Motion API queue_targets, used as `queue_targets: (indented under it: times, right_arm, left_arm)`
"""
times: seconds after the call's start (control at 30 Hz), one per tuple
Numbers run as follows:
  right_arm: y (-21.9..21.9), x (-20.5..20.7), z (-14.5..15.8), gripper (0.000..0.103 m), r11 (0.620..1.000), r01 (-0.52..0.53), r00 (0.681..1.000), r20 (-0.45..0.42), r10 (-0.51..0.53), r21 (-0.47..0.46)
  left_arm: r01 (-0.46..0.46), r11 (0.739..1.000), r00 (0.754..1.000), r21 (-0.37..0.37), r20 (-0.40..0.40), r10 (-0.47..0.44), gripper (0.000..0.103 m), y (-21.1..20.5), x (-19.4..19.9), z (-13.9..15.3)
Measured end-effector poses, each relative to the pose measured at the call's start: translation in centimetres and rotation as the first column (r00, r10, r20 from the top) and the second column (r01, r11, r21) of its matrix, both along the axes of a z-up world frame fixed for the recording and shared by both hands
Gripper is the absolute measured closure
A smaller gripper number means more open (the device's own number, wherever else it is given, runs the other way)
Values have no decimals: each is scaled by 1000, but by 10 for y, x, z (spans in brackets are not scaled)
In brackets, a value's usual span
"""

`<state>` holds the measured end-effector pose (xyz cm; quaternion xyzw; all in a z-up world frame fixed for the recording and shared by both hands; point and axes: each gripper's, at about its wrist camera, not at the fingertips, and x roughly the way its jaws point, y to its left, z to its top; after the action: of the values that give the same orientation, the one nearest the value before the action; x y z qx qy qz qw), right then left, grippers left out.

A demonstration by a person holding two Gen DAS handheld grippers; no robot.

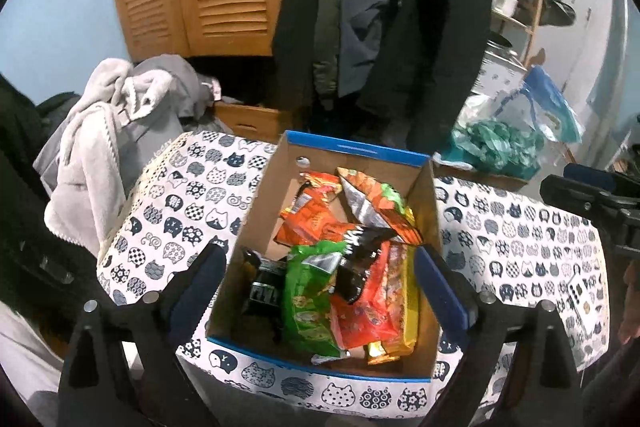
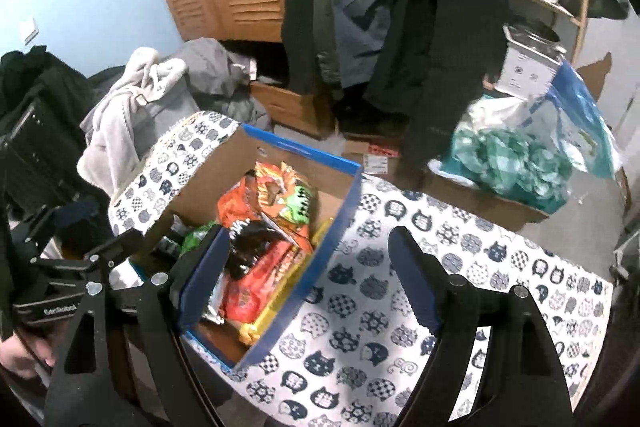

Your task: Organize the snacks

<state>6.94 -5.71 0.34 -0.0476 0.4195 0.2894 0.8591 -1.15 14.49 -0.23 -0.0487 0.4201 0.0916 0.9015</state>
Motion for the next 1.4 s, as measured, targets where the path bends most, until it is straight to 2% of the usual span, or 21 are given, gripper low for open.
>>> queue_targets:
  times: [0.23, 0.37, 0.53, 0.83, 1.07, 1.4]
  right_arm:
    - [-28, -15, -8, 22, 1000, 21, 1000, 22, -21, 0]
    - [-38, -22, -9, 22, 1000, 24, 998, 66, -23, -16]
    - [-47, -25, -12, 22, 998, 35, 991, 130, -28, -47]
    - [-55, -23, -19, 22, 1000, 11, 995, 99, -9, -18]
    - [-60, -23, -21, 22, 1000, 8, 996, 88, -7, -6]
    - [-63, -24, -24, 22, 1000, 4, 997, 78, -4, -6]
  left_arm:
    - [49, 998, 999, 31, 13, -49, 2, -22, -3, 2]
    - [78, 997, 997, 18, 5, -78, 2, -34, 0, 3]
    - [89, 995, 996, 54, 2, -90, 2, -48, 4, 3]
    - [97, 993, 995, 63, -8, -96, 2, -58, 8, 0]
    - [107, 994, 994, 18, -41, -106, 2, -61, 12, -8]
    - [102, 995, 994, 17, -35, -101, 2, -64, 12, -5]
